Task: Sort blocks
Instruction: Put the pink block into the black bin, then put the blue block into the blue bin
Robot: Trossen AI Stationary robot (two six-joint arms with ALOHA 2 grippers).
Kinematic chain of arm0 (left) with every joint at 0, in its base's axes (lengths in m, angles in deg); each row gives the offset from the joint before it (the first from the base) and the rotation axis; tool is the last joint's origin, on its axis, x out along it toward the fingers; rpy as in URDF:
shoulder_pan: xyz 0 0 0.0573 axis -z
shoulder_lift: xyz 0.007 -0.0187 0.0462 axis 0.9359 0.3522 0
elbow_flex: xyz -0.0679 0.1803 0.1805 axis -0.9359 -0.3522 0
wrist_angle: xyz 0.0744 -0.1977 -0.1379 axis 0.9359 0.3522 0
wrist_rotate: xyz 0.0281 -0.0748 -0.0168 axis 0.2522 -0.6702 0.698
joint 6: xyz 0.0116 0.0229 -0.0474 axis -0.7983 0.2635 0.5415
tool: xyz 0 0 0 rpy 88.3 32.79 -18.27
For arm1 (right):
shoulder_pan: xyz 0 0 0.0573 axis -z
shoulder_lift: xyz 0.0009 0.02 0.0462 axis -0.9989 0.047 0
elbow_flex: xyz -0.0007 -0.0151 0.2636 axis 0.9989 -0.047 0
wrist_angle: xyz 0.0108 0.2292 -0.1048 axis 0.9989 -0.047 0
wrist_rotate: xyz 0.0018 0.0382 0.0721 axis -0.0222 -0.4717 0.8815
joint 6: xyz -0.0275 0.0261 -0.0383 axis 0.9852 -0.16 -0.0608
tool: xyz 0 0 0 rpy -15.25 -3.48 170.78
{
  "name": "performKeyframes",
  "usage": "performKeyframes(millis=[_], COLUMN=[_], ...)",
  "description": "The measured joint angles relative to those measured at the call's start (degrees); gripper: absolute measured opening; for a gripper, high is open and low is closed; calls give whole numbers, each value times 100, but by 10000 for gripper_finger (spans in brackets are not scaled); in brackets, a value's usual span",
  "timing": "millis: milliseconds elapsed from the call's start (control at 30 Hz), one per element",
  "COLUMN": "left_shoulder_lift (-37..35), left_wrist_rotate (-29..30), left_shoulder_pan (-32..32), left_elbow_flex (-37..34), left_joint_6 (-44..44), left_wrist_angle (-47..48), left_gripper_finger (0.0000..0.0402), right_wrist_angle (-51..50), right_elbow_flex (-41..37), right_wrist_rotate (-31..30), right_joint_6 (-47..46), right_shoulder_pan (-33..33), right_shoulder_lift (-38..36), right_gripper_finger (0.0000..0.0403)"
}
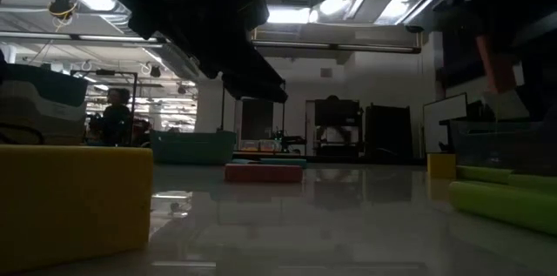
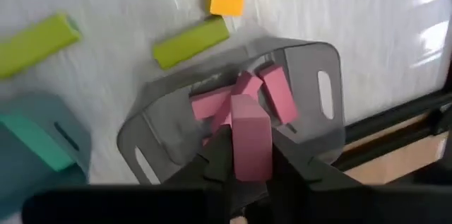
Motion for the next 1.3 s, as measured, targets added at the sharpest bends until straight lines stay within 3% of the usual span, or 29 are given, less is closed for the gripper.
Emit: performKeyframes(millis=[300, 533, 667, 933, 1133, 1300], left_shoulder_lift=[-1, -1, -1, -1, -1, -1], left_wrist_rotate=[2, 222, 769, 794, 809, 796], left_shoulder_pan=[4, 4, -9, -61, -243, -503], left_elbow_flex=[0, 0, 0, 0, 0, 0], left_joint_6=[-129, -273, -316, -1314, -2253, -2532], left_wrist_angle=[4, 3, 133, 998, 1281, 1260], left_gripper_finger=[200, 200, 200, 200, 200, 200], right_wrist_angle=[-31, 2, 22, 39, 209, 432], right_elbow_flex=[-1257, -1931, -1988, -1989, -1989, -1989], right_wrist_rotate=[0, -258, -258, -246, -48, 50], right_joint_6=[-265, -281, -614, -720, -717, -710], right_shoulder_pan=[2, 7, 7, 7, 7, 7], right_shoulder_lift=[9, 11, 11, 11, 13, 13], right_gripper_finger=[66, 93, 121, 175, 183, 184])
